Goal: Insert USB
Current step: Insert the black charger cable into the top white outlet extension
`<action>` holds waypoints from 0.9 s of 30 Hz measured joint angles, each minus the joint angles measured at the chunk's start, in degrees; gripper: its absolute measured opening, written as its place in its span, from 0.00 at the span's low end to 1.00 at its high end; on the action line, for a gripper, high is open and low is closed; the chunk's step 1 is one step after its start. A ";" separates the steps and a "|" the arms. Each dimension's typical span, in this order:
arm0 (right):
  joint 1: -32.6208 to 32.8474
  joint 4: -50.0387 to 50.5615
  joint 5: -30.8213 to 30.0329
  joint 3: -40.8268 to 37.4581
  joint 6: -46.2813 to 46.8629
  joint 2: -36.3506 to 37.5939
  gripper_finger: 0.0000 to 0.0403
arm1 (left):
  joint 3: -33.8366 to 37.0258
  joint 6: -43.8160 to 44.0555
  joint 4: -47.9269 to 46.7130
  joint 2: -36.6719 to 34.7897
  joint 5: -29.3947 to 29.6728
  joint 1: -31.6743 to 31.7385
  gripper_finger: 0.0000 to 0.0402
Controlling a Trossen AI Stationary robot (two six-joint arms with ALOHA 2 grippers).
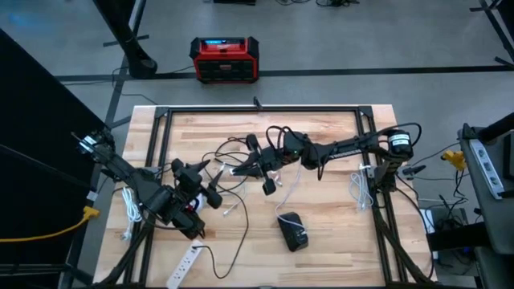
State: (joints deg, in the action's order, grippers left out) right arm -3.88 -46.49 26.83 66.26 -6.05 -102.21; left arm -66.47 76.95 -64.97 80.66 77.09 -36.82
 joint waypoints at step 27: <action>1.38 -0.58 0.12 0.09 -0.32 0.00 0.03 | 0.41 -32.37 27.79 -1.70 -1.66 -2.08 0.36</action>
State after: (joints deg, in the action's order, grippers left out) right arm -2.50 -47.07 26.95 66.35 -6.37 -102.21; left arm -66.06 44.58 -37.18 78.96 75.44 -38.89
